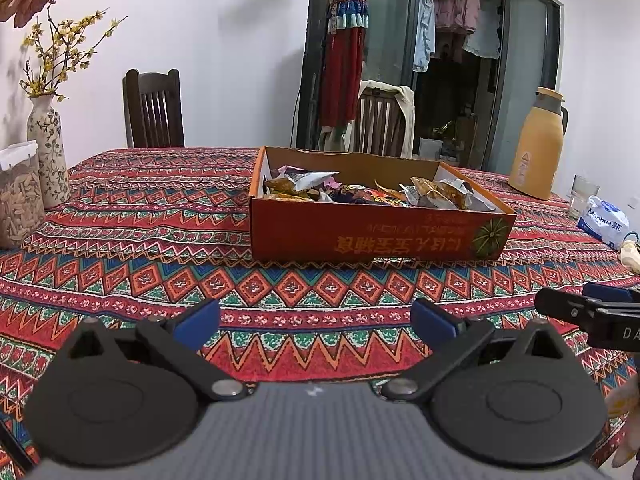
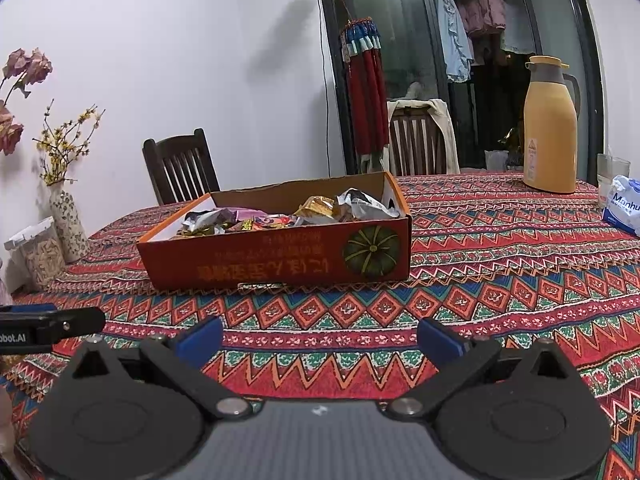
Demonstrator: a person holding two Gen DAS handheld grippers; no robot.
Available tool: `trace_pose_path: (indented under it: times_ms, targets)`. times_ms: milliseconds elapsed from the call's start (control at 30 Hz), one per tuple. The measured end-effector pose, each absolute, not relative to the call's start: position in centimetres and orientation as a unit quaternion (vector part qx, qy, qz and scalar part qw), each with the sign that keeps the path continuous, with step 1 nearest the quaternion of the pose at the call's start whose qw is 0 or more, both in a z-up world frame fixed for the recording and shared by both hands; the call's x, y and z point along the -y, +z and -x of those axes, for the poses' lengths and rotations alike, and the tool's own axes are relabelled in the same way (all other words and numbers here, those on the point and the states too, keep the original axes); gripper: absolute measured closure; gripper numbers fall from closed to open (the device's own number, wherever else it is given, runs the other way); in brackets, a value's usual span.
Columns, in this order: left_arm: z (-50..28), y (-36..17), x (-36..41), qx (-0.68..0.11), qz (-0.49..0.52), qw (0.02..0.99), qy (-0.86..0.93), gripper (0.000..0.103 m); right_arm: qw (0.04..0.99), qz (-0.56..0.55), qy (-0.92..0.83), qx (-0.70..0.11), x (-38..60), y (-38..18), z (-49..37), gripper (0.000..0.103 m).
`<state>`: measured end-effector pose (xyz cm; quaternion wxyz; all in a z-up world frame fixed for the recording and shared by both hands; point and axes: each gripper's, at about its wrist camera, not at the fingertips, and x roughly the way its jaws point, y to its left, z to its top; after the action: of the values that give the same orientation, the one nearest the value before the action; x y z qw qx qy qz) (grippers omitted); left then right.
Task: Organize snacks
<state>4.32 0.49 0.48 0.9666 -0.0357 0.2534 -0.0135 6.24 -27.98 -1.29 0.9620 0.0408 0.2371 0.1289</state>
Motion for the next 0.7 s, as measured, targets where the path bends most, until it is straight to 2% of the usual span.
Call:
trace_pose_path:
  times_ms: [700]
  targets:
    - [-4.19, 0.32, -0.51, -0.253, 0.035, 0.967, -0.013, 0.0, 0.962, -0.04, 0.129, -0.238, 27.94, -1.38, -6.24, 0.0]
